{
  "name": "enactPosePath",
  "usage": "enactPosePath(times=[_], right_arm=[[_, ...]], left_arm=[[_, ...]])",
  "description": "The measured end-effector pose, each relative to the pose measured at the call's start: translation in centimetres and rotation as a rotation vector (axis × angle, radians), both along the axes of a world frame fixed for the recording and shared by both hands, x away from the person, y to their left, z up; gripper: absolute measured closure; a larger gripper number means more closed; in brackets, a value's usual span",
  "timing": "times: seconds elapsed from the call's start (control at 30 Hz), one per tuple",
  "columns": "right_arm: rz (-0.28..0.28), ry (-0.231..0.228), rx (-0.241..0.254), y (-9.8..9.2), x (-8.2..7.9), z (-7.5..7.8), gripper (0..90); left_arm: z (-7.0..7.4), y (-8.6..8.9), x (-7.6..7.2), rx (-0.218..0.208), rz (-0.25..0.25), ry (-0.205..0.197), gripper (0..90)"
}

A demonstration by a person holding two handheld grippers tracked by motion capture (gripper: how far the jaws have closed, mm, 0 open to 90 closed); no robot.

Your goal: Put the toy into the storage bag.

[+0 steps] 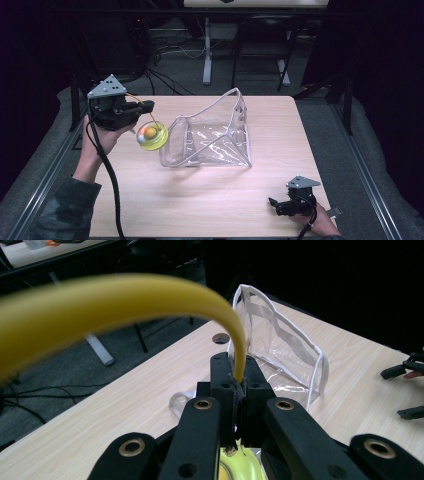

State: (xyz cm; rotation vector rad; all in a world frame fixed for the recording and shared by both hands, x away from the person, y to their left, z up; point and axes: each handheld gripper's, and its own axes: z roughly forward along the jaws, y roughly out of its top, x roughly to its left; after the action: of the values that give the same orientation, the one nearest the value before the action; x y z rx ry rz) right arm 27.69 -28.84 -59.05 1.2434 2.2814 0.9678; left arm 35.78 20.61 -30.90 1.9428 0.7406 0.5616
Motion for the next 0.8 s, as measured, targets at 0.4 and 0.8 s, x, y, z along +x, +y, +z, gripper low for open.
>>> enactPosePath(times=[0.4, 0.8], right_arm=[[0.0, 0.003, 0.0, 0.0, 0.0, 0.0, 0.0], [0.002, 0.004, -0.005, 0.0, 0.0, 0.0, 0.0]], left_arm=[[-0.2, -2.3, 1.7, -0.011, -0.034, 0.013, 88.1], [-1.2, -5.0, 3.6, -0.004, -0.072, 0.041, 88.1]])
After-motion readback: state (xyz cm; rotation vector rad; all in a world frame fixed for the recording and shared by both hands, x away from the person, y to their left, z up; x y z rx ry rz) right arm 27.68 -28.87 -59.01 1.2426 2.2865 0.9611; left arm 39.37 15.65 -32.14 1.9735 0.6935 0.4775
